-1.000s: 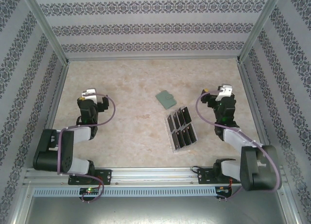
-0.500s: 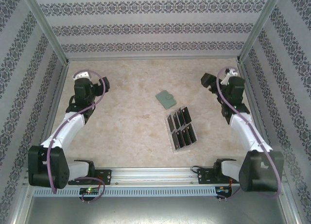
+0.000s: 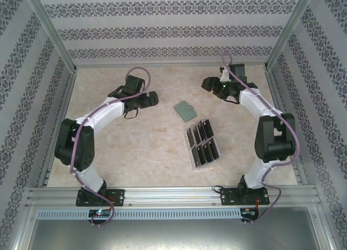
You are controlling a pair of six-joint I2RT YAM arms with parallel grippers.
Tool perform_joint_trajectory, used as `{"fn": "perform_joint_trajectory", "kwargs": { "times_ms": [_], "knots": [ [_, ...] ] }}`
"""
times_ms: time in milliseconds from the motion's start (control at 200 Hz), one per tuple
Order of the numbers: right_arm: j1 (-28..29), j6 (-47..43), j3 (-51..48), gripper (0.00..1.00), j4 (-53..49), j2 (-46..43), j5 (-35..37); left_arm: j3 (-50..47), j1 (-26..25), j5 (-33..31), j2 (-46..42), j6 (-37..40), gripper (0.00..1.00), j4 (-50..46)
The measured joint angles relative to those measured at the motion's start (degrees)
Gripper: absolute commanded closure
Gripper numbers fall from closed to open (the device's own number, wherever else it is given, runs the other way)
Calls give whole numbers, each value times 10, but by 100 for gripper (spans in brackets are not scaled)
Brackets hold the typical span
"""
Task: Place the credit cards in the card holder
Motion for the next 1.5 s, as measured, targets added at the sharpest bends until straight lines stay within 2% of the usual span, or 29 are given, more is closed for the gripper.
{"fn": "perform_joint_trajectory", "kwargs": {
  "times_ms": [170, 315, 515, 720, 979, 1334, 1504],
  "knots": [
    [12, -26, 75, 56, -26, 104, -37, 43, -35, 17, 51, -22, 0, -10],
    [27, -41, 122, 57, -47, 170, -58, 57, -52, 26, 69, -32, 0, -11],
    [43, -56, 146, 57, -70, 216, -66, 59, -57, 30, 69, -42, 0, -12],
    [52, -72, 152, 59, -91, 240, -66, 59, -58, 32, 70, -46, 0, -12],
    [68, -87, 152, 68, -102, 243, -92, 61, -70, 43, 99, -57, 0, -3],
    [80, -87, 152, 63, -102, 249, -125, 63, -89, 70, 154, -99, 0, 52],
    [68, -87, 152, 64, -102, 249, -126, 63, -99, 80, 163, -125, 6, 95]
  ]
}}
